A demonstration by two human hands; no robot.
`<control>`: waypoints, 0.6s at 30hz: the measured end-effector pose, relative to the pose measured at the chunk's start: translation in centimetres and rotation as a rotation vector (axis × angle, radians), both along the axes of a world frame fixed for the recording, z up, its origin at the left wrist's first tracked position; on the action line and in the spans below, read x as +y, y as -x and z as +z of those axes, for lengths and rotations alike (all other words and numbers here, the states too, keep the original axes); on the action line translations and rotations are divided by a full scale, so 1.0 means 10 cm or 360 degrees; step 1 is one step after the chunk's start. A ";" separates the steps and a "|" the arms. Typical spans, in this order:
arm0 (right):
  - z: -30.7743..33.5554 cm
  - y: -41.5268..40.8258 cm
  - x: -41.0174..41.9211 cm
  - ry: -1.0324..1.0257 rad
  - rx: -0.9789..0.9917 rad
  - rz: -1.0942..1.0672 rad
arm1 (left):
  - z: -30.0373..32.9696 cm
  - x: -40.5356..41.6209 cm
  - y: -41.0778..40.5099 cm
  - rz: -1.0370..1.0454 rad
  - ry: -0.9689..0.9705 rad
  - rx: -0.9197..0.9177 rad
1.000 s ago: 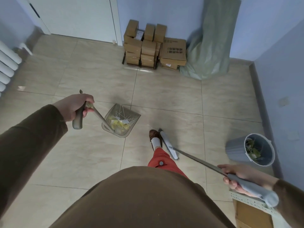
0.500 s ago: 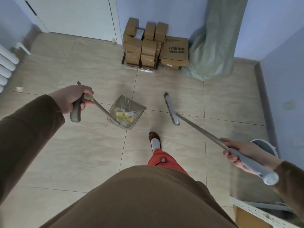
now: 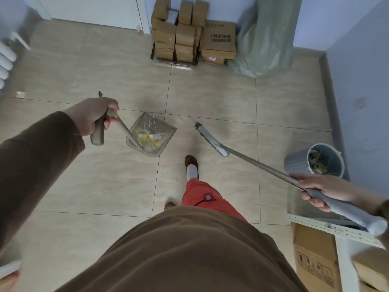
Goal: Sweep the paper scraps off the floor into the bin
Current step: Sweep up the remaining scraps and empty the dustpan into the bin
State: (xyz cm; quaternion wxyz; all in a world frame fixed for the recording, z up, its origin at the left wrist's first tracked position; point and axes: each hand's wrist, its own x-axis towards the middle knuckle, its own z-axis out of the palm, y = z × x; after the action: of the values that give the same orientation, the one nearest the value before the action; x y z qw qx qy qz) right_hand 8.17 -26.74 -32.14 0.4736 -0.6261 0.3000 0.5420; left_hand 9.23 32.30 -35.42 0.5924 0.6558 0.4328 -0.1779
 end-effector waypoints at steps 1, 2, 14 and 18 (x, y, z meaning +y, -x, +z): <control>0.02 0.07 -0.06 0.0049 -0.0003 0.0014 | -0.02 -0.02 0.02 0.0005 -0.0008 0.0012; 0.02 0.13 -0.11 0.0107 -0.0010 0.0052 | -0.04 -0.05 0.04 0.0013 -0.0012 0.0024; -0.20 0.22 -0.26 0.0348 -0.0058 0.0375 | -0.09 -0.16 -0.21 0.0050 -0.0044 0.0118; -0.10 0.08 -0.40 0.0254 0.0006 0.0100 | -0.01 -0.21 -0.45 0.0004 -0.0043 0.0121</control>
State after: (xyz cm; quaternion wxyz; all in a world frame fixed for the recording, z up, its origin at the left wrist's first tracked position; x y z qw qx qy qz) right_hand 7.40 -30.78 -33.15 0.4045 -0.6698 0.3234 0.5321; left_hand 13.68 30.23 -35.53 0.5667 0.6561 0.4581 -0.1961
